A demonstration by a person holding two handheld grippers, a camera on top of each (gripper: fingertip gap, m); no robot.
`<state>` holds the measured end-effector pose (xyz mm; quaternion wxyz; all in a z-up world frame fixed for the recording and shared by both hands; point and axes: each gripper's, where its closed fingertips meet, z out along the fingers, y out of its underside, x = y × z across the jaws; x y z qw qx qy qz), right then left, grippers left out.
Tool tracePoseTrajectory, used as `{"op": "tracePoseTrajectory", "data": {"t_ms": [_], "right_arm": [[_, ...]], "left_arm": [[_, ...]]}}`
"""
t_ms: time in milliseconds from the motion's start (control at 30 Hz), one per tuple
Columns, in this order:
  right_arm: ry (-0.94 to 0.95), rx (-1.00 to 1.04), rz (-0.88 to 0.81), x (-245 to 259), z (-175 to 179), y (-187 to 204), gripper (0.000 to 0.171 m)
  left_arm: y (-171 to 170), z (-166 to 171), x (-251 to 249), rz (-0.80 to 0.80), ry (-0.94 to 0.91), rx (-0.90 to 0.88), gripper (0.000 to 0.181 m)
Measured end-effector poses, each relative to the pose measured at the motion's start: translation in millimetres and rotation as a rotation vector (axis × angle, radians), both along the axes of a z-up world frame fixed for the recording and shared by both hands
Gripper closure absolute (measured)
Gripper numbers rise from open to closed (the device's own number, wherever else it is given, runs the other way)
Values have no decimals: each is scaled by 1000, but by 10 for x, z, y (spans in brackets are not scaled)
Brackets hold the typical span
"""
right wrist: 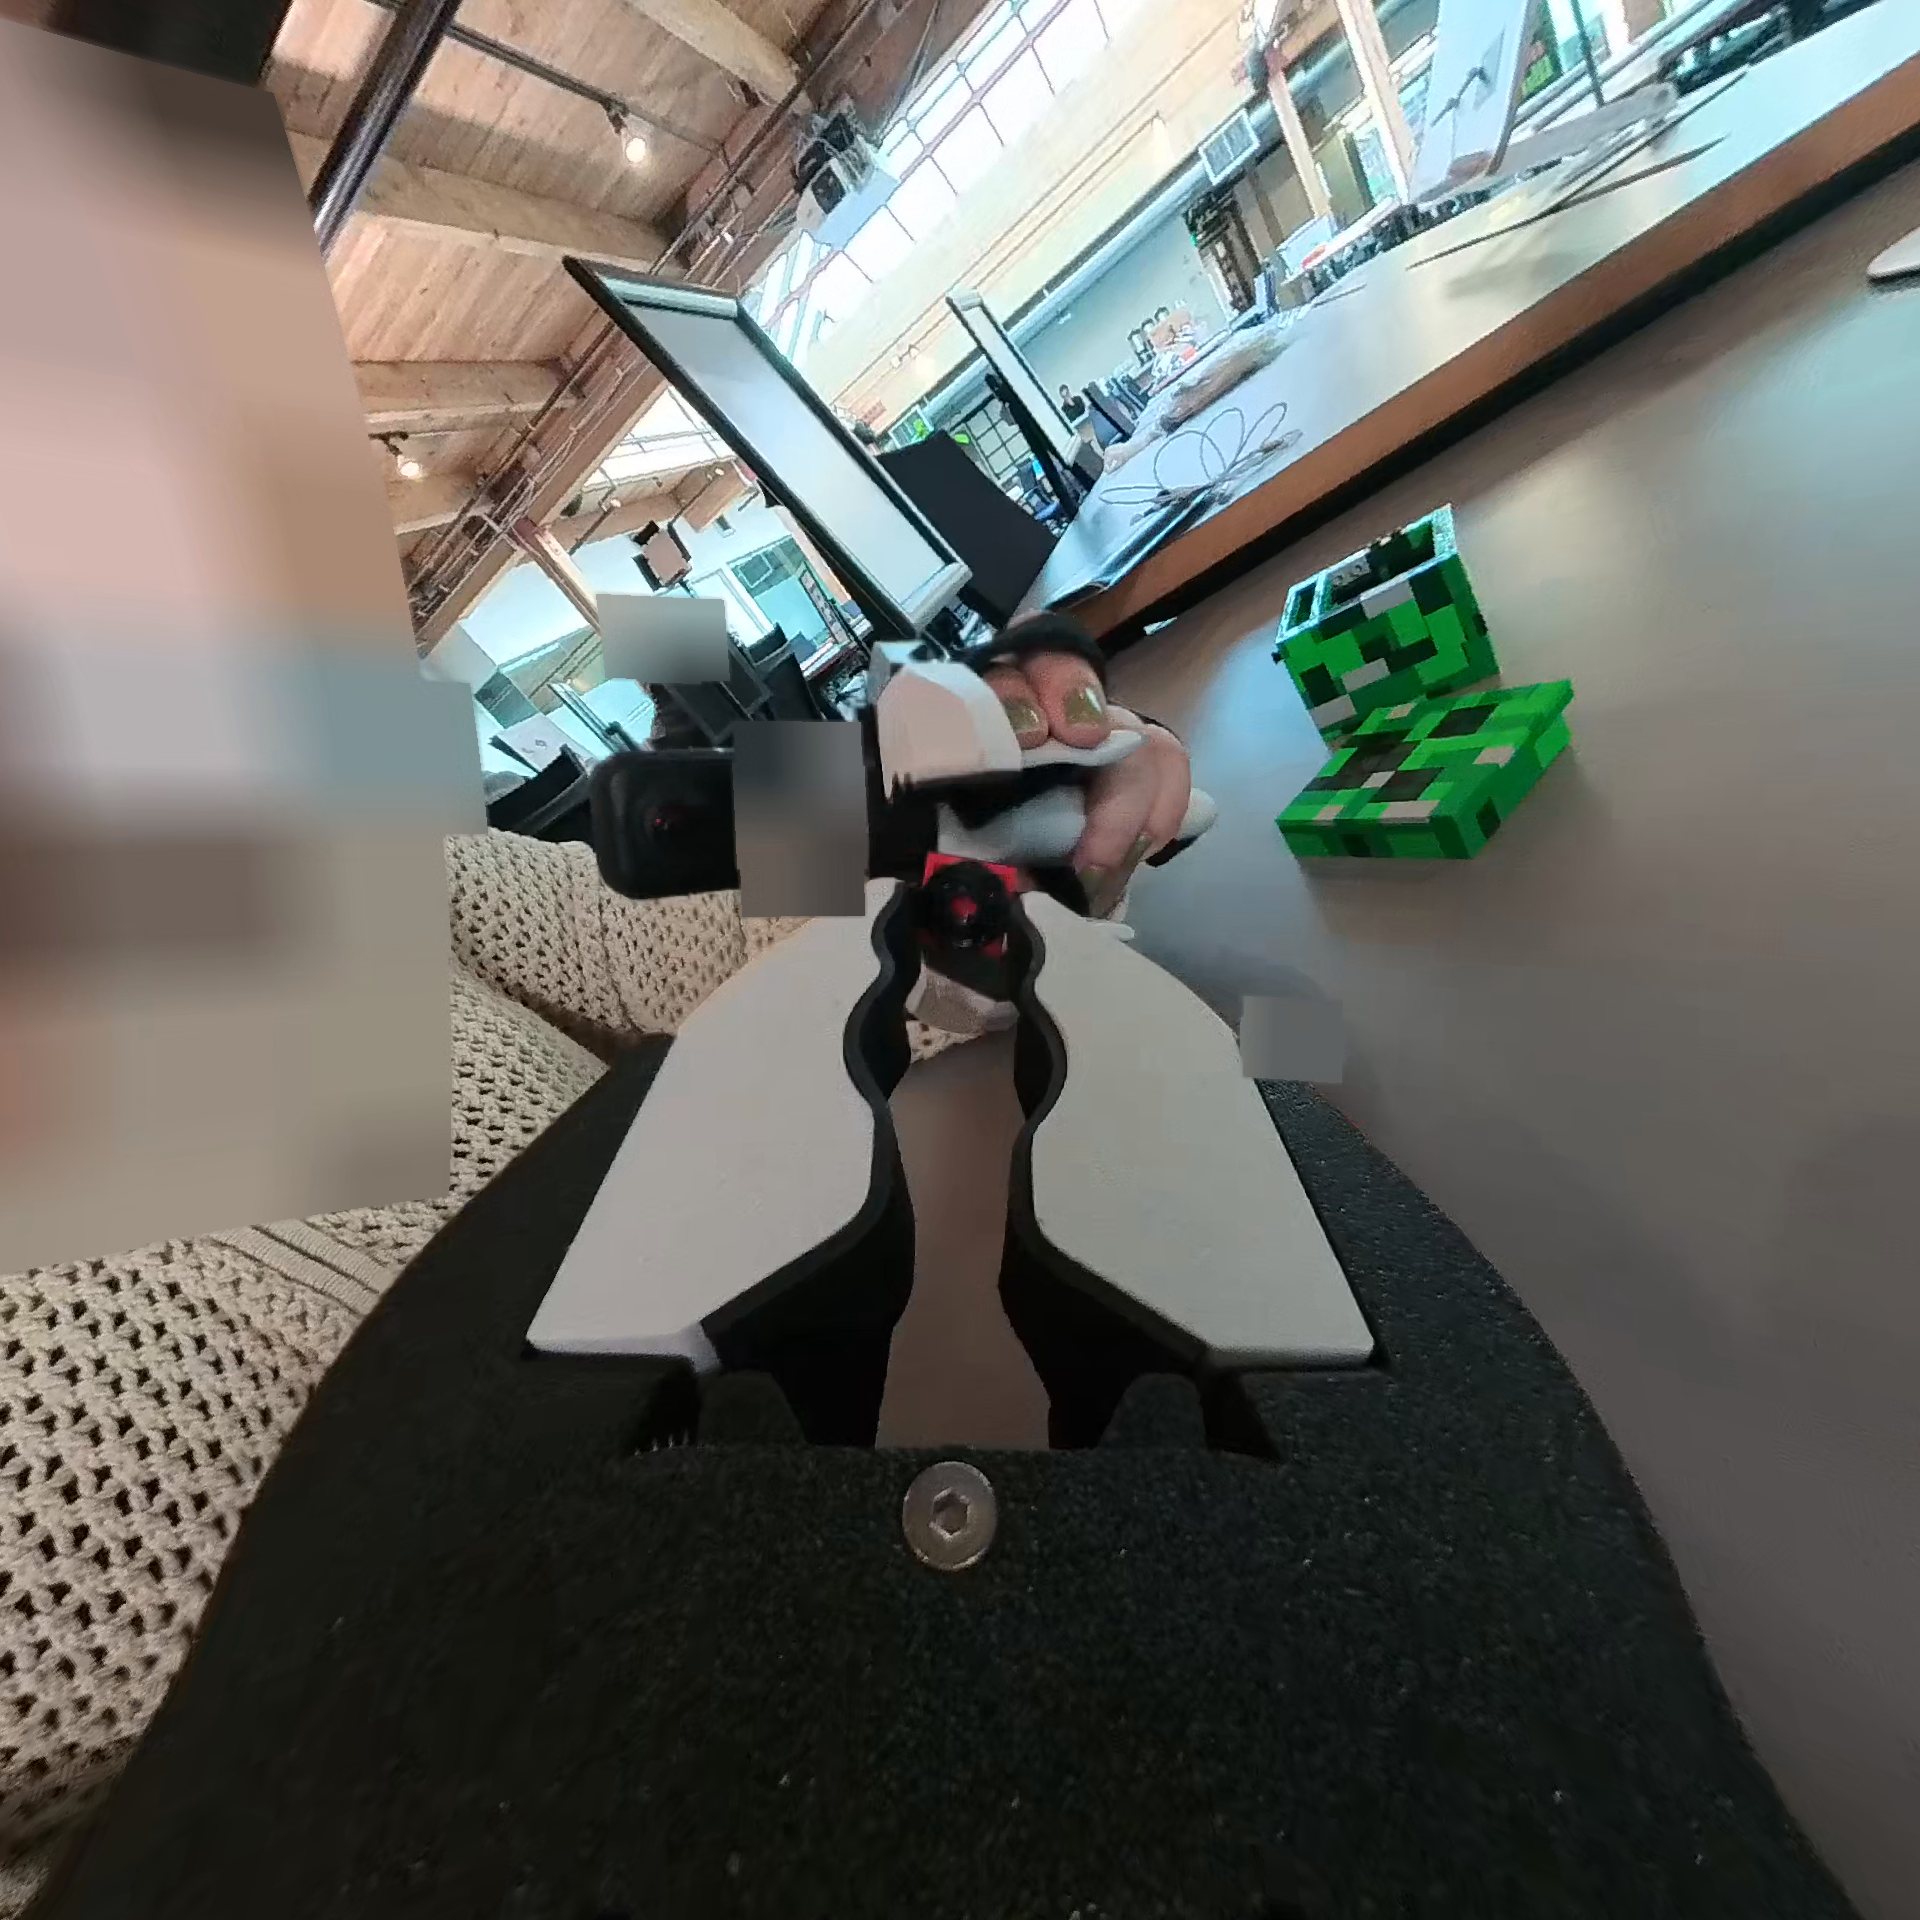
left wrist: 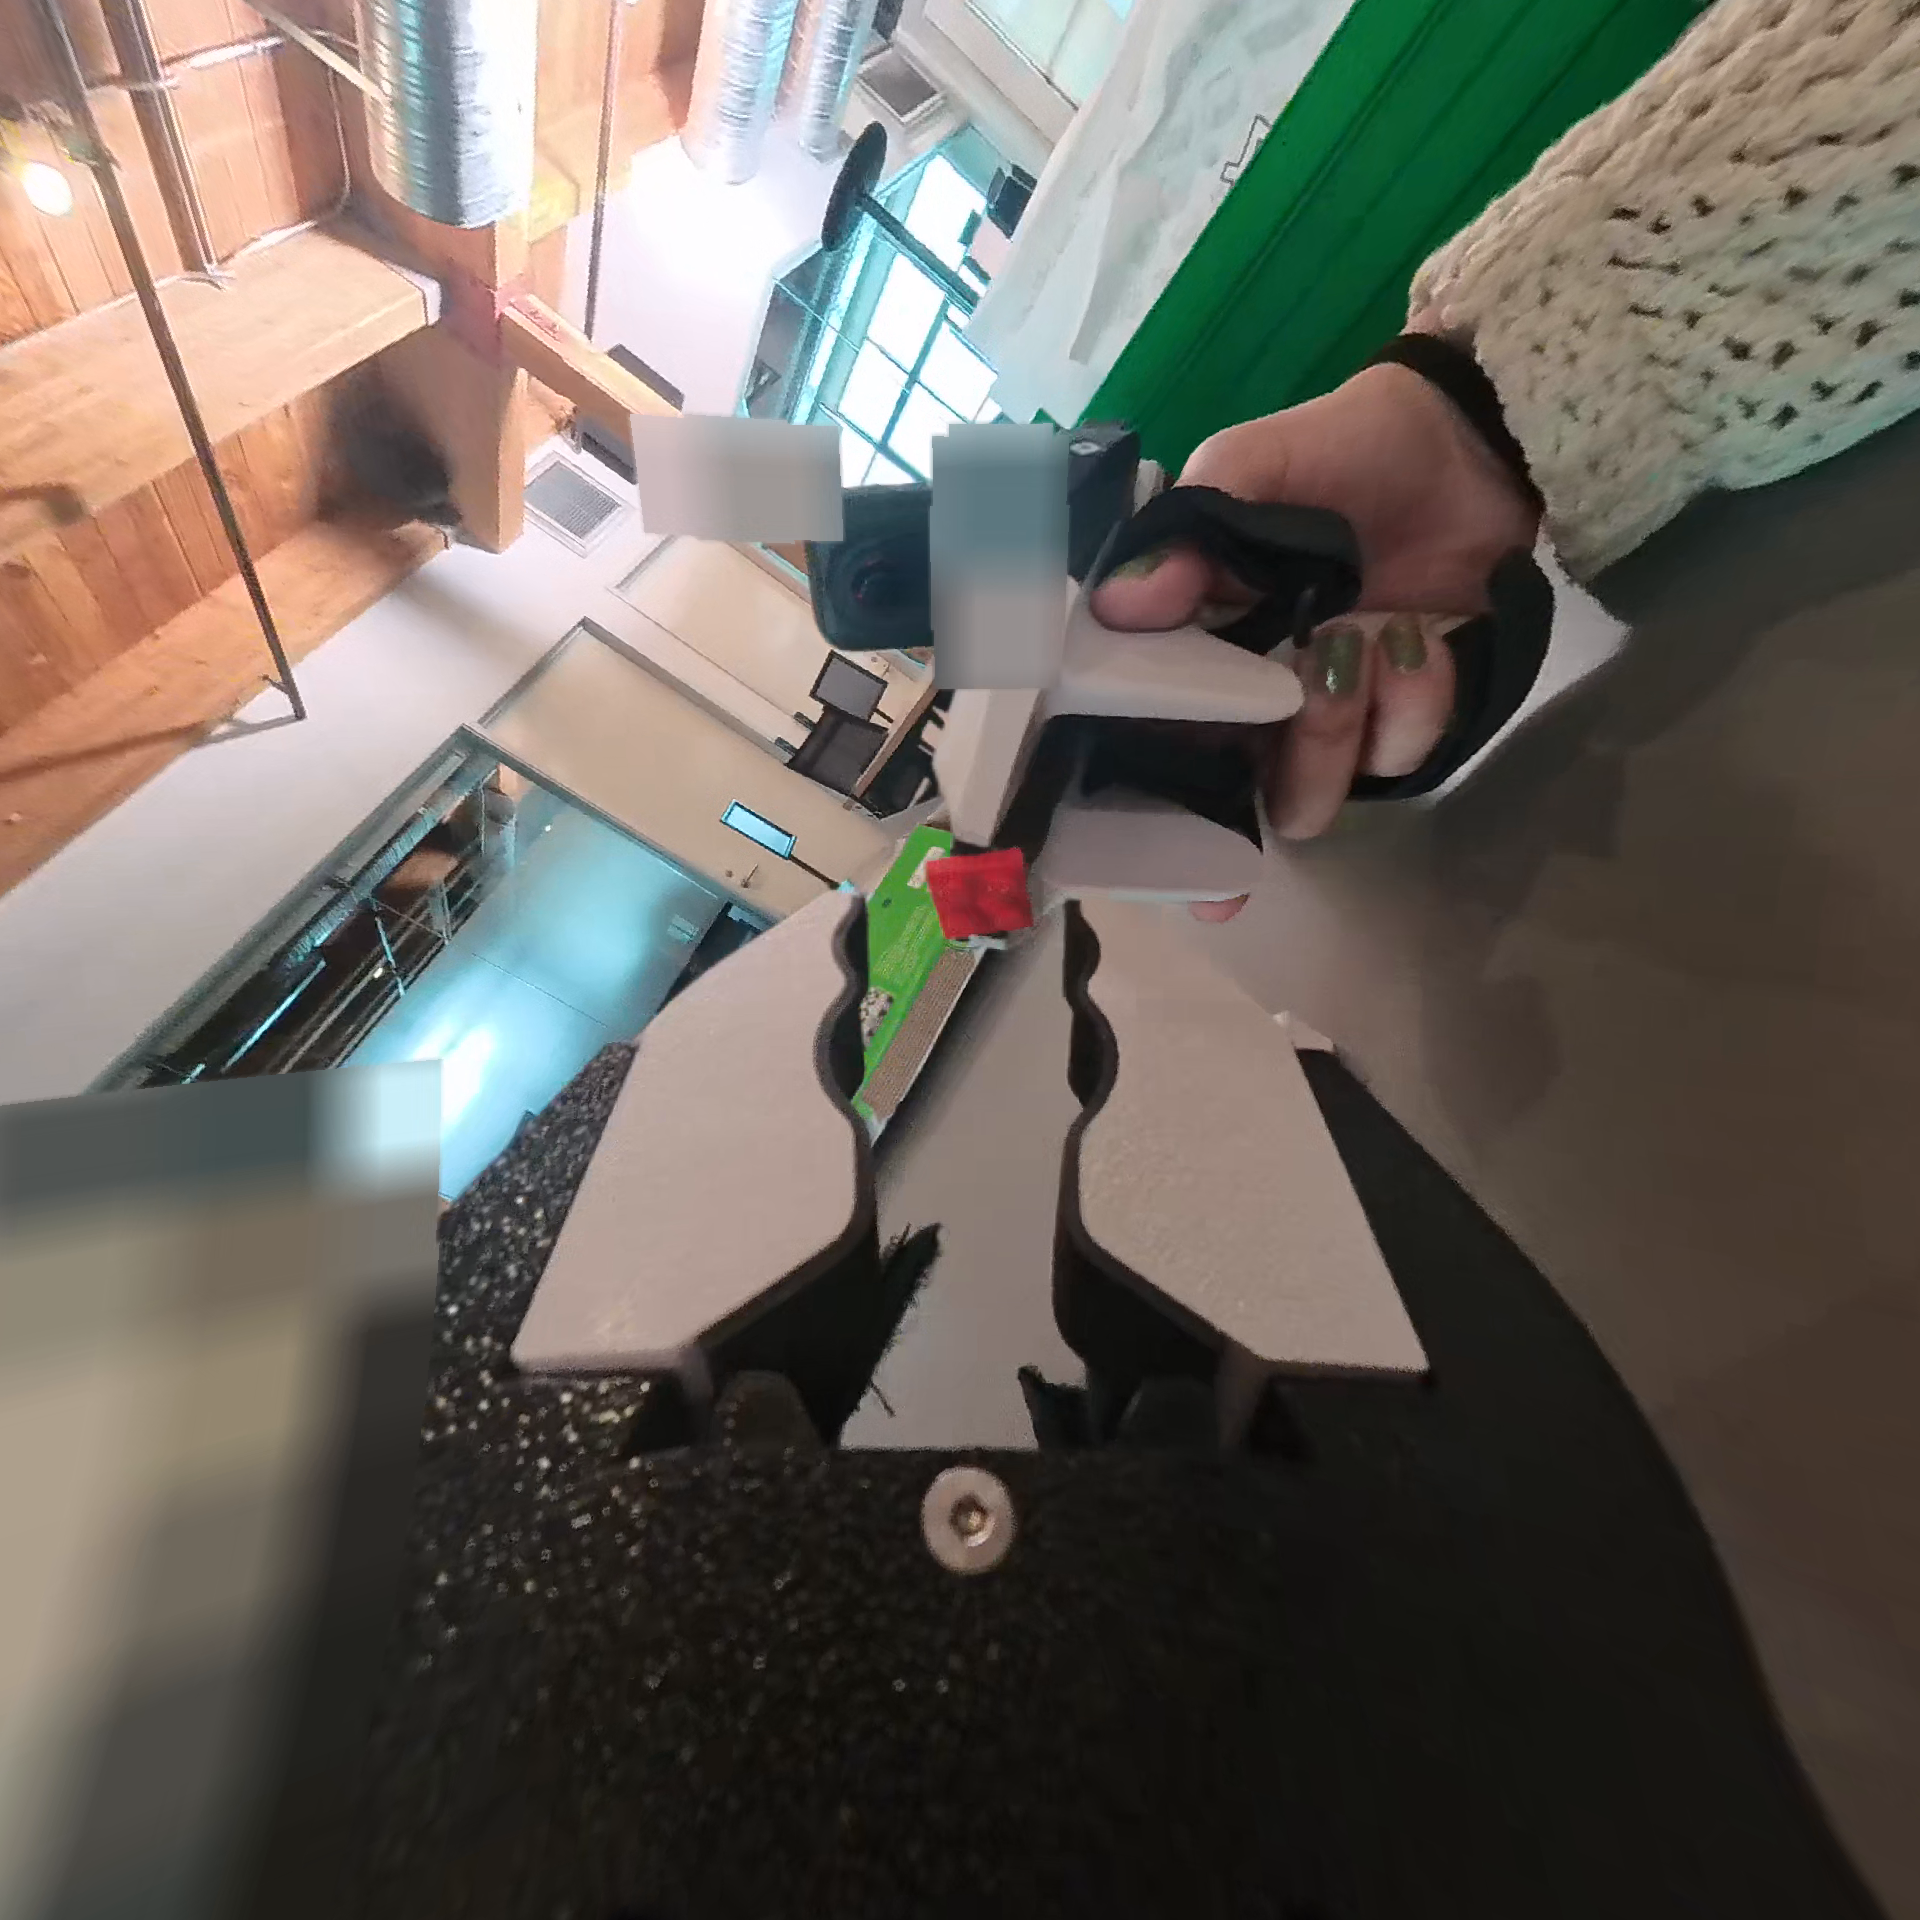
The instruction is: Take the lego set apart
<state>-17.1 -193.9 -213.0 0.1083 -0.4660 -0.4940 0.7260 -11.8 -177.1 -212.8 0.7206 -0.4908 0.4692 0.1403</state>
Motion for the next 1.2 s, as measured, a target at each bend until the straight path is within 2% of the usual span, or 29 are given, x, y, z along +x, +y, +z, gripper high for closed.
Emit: {"op": "tracePoseTrajectory", "data": {"t_ms": [167, 267, 533, 933, 1100, 1200], "right_arm": [[14, 0, -7, 2, 21, 7, 157], [26, 22, -11, 7, 31, 1, 157], [97, 142, -47, 38, 99, -22, 157], [240, -162, 126, 83, 336, -173, 158], [231, -48, 26, 33, 273, -99, 159], [204, 87, -67, -10, 200, -33, 159]], "left_arm": [[-27, 12, 10, 5, 26, 36, 165], [-32, 29, 7, 11, 28, 36, 166], [-47, 96, 29, -76, -184, -133, 166], [-206, 319, 58, -340, -501, -272, 167], [-126, 255, 13, -329, -564, -360, 167], [-61, 192, -22, -324, -622, -442, 167]]}}
